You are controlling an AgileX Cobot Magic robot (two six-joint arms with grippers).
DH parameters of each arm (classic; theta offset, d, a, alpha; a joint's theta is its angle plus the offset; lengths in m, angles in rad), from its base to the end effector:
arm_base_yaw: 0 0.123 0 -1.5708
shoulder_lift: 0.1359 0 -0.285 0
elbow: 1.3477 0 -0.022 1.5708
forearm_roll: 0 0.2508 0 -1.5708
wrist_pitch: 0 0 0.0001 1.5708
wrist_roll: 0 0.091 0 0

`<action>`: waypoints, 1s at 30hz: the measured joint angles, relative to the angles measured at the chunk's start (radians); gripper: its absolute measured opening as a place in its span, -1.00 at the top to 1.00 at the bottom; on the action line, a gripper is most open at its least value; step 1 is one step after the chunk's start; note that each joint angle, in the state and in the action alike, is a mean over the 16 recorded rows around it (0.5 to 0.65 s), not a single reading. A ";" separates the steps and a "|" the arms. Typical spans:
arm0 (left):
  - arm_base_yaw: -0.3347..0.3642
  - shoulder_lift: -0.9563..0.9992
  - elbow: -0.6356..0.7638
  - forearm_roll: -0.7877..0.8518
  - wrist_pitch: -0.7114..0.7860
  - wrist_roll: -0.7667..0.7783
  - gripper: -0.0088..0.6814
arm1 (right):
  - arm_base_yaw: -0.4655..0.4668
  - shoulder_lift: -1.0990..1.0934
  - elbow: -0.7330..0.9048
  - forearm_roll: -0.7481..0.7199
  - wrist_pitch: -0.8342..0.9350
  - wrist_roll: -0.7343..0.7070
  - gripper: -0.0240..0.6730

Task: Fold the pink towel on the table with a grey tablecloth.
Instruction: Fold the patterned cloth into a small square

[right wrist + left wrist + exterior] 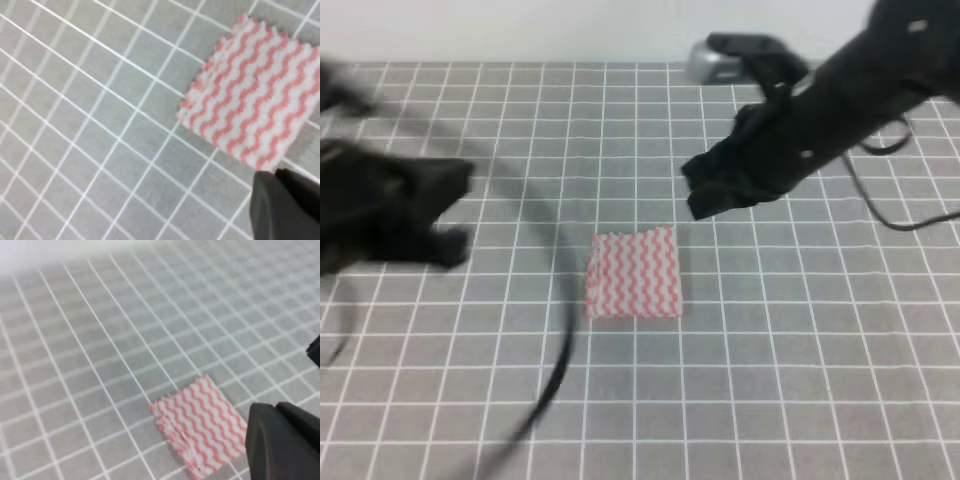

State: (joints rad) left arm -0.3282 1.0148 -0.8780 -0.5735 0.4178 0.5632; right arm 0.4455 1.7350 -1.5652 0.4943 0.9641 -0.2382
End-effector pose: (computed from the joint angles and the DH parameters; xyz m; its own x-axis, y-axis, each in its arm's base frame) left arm 0.1988 -0.0889 0.3576 -0.3590 0.1531 -0.9207 0.5168 0.8540 -0.0596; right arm 0.3296 0.1967 0.3266 -0.7864 -0.3144 -0.5318 -0.5449 0.7585 0.3574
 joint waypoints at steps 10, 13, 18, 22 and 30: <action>0.000 -0.514 0.340 0.027 -0.120 0.003 0.98 | 0.000 -0.393 0.319 0.017 -0.226 0.000 0.97; 0.000 -0.614 0.411 0.028 -0.130 0.004 0.98 | 0.000 -0.508 0.420 0.024 -0.278 -0.002 0.97; 0.000 -0.738 0.522 0.013 -0.154 -0.003 0.98 | 0.000 -0.704 0.605 0.028 -0.380 -0.012 0.97; 0.000 -0.811 0.603 -0.008 -0.183 -0.007 0.98 | 0.000 -0.858 0.757 0.028 -0.480 -0.028 0.97; 0.000 -0.912 0.781 -0.048 -0.298 -0.008 0.98 | 0.000 -1.140 1.074 0.033 -0.786 -0.093 0.97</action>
State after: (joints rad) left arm -0.3283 0.1023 -0.0969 -0.6216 0.1201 0.5548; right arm 0.4458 0.5947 -0.4913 0.5277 0.1786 -0.3309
